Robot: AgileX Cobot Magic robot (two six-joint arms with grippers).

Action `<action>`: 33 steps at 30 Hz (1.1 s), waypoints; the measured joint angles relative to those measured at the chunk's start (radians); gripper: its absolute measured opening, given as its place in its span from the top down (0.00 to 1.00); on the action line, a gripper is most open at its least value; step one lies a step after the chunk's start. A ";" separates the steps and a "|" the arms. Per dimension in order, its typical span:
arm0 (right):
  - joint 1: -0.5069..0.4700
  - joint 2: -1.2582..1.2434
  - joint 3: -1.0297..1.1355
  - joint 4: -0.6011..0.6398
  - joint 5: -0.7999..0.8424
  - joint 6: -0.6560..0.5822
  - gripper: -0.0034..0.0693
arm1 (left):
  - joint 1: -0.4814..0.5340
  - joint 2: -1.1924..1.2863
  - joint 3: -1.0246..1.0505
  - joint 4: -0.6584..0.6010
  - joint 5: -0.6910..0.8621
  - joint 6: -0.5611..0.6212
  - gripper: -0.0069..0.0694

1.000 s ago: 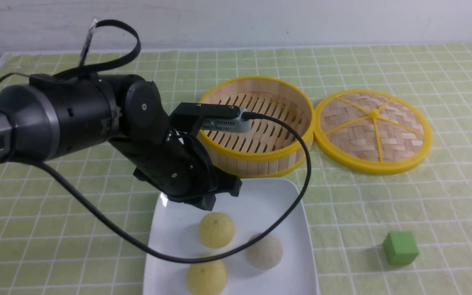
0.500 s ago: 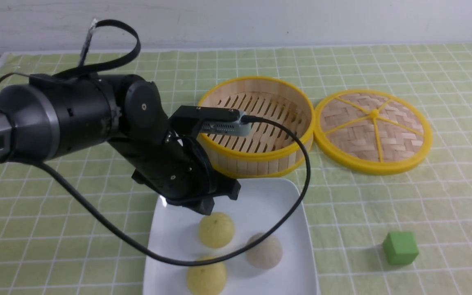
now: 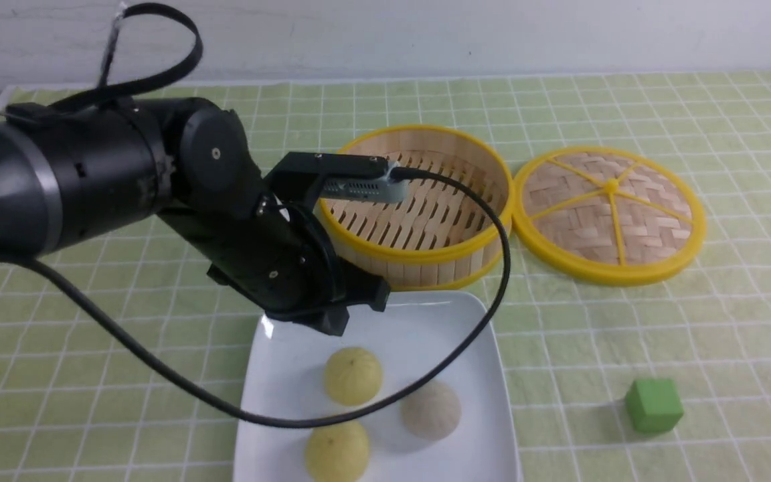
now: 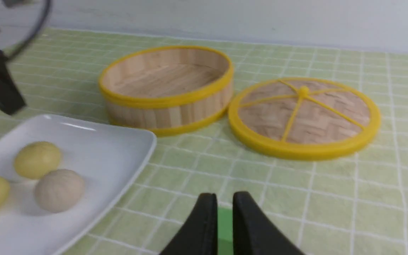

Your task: Put the steamed buns into the plate on the green tablecloth.

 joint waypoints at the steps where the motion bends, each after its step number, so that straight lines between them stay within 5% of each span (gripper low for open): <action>1: -0.036 -0.004 0.032 0.000 -0.002 0.000 0.82 | 0.000 -0.017 0.000 0.005 0.008 0.000 0.91; 16: -0.297 -0.008 0.137 -0.067 0.001 0.000 0.80 | 0.000 -0.333 0.000 0.205 0.301 -0.067 0.91; 24: -0.325 -0.008 0.137 -0.072 0.001 0.000 0.79 | 0.000 -0.560 0.047 0.282 0.422 -0.155 0.91; 29: -0.325 -0.008 0.137 -0.072 0.001 0.000 0.79 | 0.000 -0.754 0.229 0.267 0.364 -0.232 0.91; 33: -0.325 -0.008 0.137 -0.072 0.001 0.000 0.78 | 0.000 -0.965 0.448 0.232 0.146 -0.295 0.91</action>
